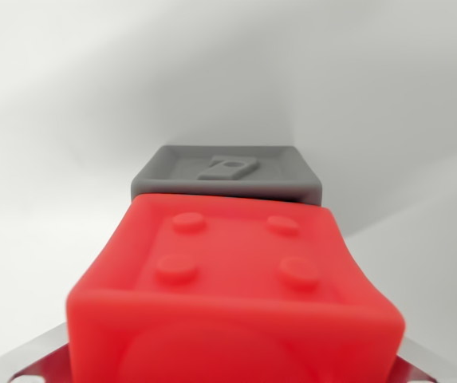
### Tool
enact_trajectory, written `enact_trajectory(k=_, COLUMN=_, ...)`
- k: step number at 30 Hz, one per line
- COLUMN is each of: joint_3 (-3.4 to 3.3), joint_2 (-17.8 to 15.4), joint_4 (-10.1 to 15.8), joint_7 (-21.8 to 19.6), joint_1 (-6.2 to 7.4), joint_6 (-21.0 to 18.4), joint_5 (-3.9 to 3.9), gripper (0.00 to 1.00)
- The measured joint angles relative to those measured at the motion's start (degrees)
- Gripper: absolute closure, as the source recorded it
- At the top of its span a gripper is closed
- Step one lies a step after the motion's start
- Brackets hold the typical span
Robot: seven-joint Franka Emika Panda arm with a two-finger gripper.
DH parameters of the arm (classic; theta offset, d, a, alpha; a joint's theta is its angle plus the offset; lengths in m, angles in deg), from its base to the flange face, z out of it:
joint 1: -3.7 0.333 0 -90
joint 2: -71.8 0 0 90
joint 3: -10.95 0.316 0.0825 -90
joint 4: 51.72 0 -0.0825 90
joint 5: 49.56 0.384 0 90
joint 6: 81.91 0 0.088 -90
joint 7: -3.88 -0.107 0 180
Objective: Destack cube
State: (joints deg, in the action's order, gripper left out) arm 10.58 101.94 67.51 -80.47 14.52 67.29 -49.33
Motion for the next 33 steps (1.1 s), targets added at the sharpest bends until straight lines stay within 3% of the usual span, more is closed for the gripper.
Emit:
enact_trajectory(k=17, joint_3=0.0, joint_2=-0.14, joint_4=0.01, joint_7=0.0, joint_1=0.0, joint_6=-0.1, joint_5=0.0, gripper=1.0)
enact_trajectory(k=33, joint_3=0.0, joint_2=-2.45, joint_4=0.26, joint_7=0.0, joint_1=0.0, joint_6=-1.97, joint_5=0.0, gripper=1.0)
